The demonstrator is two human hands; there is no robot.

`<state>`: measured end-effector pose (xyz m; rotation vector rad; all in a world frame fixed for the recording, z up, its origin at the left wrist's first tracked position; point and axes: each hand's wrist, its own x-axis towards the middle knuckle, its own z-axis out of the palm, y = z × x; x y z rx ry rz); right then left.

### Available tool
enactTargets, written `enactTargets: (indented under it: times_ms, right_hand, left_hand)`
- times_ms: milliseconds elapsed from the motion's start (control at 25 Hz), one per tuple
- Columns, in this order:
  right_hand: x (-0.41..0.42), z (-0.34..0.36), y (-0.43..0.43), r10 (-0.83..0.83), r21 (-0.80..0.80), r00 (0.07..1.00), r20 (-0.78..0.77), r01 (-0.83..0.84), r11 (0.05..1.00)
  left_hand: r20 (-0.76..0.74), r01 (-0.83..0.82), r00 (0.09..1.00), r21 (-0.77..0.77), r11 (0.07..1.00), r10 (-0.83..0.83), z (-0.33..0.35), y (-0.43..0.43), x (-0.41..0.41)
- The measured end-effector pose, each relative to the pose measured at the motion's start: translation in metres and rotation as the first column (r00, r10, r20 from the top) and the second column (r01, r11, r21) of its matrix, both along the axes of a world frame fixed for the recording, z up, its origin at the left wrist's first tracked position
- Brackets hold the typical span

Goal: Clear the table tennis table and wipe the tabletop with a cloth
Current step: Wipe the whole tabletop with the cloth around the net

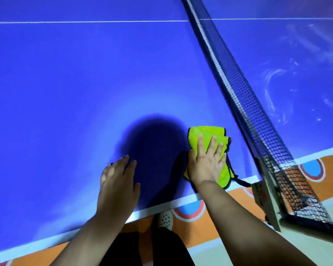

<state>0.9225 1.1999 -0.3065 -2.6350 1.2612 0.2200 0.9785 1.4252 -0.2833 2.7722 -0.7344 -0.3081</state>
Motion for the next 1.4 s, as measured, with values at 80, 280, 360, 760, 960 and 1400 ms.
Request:
enactTargets:
  times_ms: [80,280,360,760,960,1400]
  right_hand:
    - [0.019,-0.001,0.038,0.023,-0.013,1.000,0.015,-0.023,1.000]
    - [0.073,-0.005,0.160,0.183,0.007,0.981,0.063,-0.184,0.983]
    - [0.090,-0.007,0.209,0.293,-0.006,0.953,0.072,-0.293,0.956]
    - [0.102,-0.015,0.391,0.743,-0.086,0.654,0.141,-0.740,0.667]
    - [0.070,-0.015,0.382,0.835,-0.053,0.509,0.208,-0.847,0.529]
    - [0.008,-0.017,0.106,0.671,-0.102,0.721,0.176,-0.664,0.741]
  left_hand:
    - [-0.008,-0.053,0.999,-0.005,0.999,0.053,0.002,0.041,0.009]
    - [-0.023,-0.204,0.979,0.023,0.979,0.205,0.007,0.164,0.028]
    - [-0.010,-0.276,0.961,0.027,0.961,0.277,0.007,0.210,0.031]
    - [-0.023,-0.505,0.861,0.062,0.861,0.507,0.008,0.329,0.008]
    - [-0.085,-0.498,0.857,0.114,0.860,0.508,0.015,0.301,-0.005]
    - [-0.031,-0.203,0.978,0.111,0.973,0.207,0.020,0.088,-0.012]
